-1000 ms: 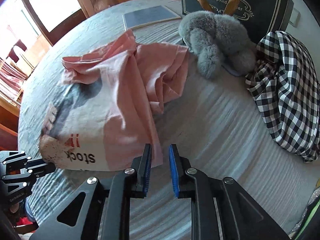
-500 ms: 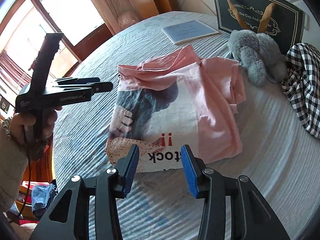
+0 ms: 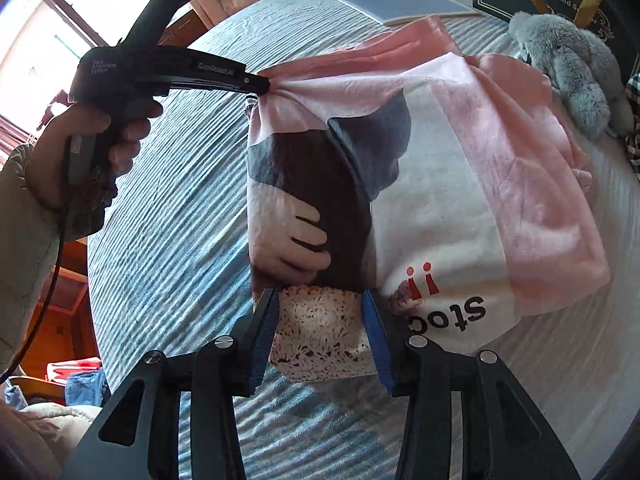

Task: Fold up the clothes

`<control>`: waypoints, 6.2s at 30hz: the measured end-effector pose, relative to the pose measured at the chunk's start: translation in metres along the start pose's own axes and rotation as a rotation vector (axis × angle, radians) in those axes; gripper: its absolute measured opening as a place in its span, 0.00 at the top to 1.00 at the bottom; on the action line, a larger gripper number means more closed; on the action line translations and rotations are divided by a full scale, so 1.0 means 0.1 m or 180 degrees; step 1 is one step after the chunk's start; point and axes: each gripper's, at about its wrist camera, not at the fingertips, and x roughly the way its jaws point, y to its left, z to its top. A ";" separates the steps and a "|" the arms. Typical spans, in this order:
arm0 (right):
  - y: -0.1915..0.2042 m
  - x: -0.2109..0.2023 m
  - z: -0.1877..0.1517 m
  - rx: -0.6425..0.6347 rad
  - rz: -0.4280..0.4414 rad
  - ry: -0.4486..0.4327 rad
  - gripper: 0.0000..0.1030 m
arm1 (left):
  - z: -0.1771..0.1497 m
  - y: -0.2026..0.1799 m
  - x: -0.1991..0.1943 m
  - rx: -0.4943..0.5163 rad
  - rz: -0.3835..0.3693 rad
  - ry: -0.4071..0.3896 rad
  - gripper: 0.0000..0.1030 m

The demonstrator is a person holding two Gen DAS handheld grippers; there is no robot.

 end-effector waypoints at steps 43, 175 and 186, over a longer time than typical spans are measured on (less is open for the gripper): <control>-0.11 -0.61 -0.30 0.1225 -0.0177 -0.0882 0.59 | 0.31 -0.56 -0.22 0.1177 -0.0599 -0.0215 0.56; -0.96 -2.91 -0.58 0.0966 -0.2008 -0.1581 0.89 | -0.27 -2.33 -1.75 0.1438 -0.1492 -0.0892 0.93; -2.54 -4.75 -1.40 0.0866 -0.2380 -0.1498 0.89 | -0.34 -4.77 -2.36 0.1354 -0.1969 -0.1079 0.93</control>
